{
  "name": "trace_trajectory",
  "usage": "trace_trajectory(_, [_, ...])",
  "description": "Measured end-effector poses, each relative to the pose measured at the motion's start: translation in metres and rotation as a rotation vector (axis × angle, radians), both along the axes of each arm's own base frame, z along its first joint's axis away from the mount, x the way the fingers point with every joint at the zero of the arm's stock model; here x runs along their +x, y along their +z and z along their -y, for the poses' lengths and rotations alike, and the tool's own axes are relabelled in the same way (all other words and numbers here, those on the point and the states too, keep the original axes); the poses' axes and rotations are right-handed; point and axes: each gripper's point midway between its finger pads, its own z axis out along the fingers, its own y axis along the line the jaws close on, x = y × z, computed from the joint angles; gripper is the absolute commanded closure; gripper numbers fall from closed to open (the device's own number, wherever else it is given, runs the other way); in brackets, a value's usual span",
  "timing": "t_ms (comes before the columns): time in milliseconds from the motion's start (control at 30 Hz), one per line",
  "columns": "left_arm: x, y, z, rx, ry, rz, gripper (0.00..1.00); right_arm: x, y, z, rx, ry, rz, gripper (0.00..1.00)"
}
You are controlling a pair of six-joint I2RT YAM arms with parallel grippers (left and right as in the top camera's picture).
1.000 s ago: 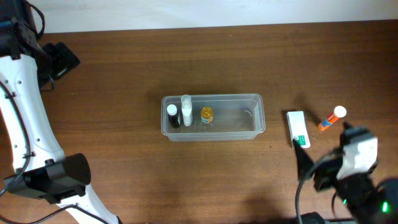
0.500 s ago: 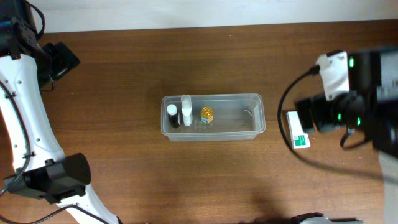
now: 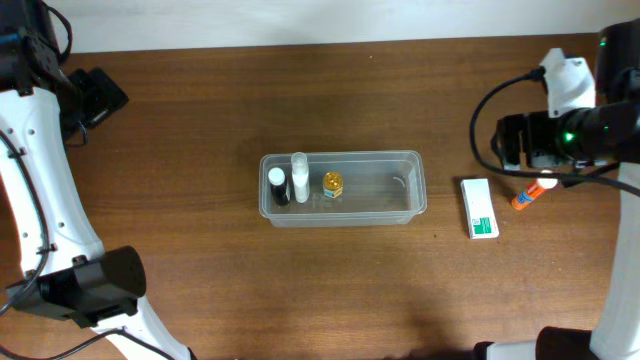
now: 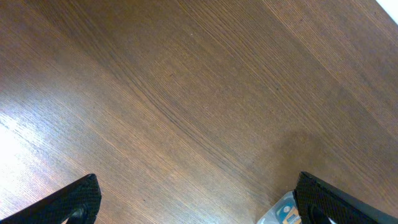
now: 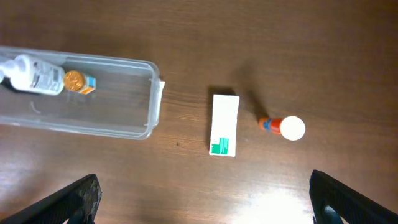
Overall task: Pack container
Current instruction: 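Lift the right arm and move its gripper over the orange tube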
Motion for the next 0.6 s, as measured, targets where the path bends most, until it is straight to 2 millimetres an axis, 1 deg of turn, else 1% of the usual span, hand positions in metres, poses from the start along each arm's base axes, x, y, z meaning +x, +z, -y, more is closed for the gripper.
trace_trajectory(100, [0.0, 0.0, 0.0, 0.0, 0.0, 0.0, 0.0, -0.002, 0.0, 0.012, 0.008, -0.052, -0.003, 0.02])
trace_trajectory(267, [0.0, 0.0, 0.0, 0.0, 0.0, 0.0, 0.0, -0.002, -0.001, 0.025, 0.018, -0.115, -0.004, 0.02])
trace_trajectory(367, [0.0, 0.0, 0.0, 0.0, 0.0, 0.0, 0.0, 0.001, -0.005, 0.038, 0.03, -0.172, -0.019, 0.02])
trace_trajectory(467, [0.0, 0.0, 0.0, 0.0, 0.0, 0.0, 0.0, 0.008, -0.019, 0.054, 0.043, -0.227, -0.068, 0.02])
trace_trajectory(600, [0.0, 0.0, 0.0, 0.0, 0.0, 0.0, 0.0, 0.021, -0.05, 0.072, 0.072, -0.284, -0.167, 0.02])
